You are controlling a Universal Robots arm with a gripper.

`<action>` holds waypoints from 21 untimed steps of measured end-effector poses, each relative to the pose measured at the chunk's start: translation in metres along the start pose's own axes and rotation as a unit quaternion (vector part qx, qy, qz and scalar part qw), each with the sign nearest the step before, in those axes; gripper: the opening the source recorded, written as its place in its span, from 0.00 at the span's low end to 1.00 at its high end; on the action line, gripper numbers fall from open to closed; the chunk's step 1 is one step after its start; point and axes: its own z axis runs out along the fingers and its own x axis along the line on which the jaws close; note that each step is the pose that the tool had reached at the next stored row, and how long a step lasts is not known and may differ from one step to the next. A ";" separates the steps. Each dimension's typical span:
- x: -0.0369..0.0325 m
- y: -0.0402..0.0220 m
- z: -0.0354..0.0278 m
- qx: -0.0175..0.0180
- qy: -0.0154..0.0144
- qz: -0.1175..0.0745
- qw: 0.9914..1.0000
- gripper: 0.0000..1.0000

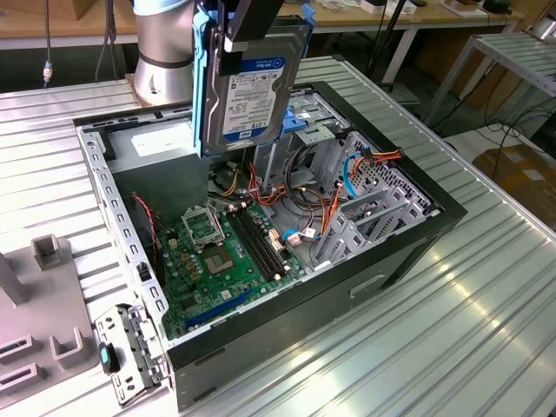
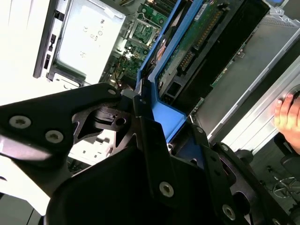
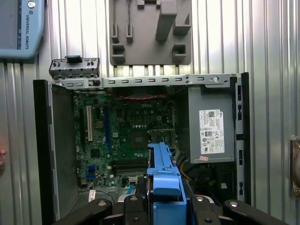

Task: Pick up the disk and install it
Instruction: 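Insert the disk into the insertion slot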

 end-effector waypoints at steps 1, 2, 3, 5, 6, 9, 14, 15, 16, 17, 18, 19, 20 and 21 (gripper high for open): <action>0.0003 -0.0001 0.0000 0.000 0.000 0.000 1.000 0.37; 0.0006 -0.0002 0.0001 0.000 0.000 0.000 1.000 0.37; 0.0011 -0.0003 0.0001 0.000 0.000 0.000 1.000 0.37; 0.0014 -0.0006 0.0000 0.000 0.000 0.000 1.000 0.37; 0.0020 -0.0007 0.0000 0.000 0.000 0.000 1.000 0.37; 0.0030 -0.0009 0.0000 0.000 0.000 0.000 1.000 0.37; 0.0052 -0.0013 0.0000 0.000 0.000 0.000 1.000 0.37; 0.0056 -0.0014 0.0000 0.000 0.000 0.000 1.000 0.37; 0.0060 -0.0015 0.0000 0.000 0.000 0.000 1.000 0.37; 0.0064 -0.0016 0.0000 0.000 0.000 0.000 1.000 0.37; 0.0068 -0.0017 0.0000 0.000 0.000 0.000 1.000 0.37; 0.0072 -0.0017 0.0000 0.000 0.000 0.000 1.000 0.37; 0.0075 -0.0018 0.0000 0.000 0.000 0.000 1.000 0.37; 0.0078 -0.0019 0.0000 0.000 0.000 0.000 1.000 0.37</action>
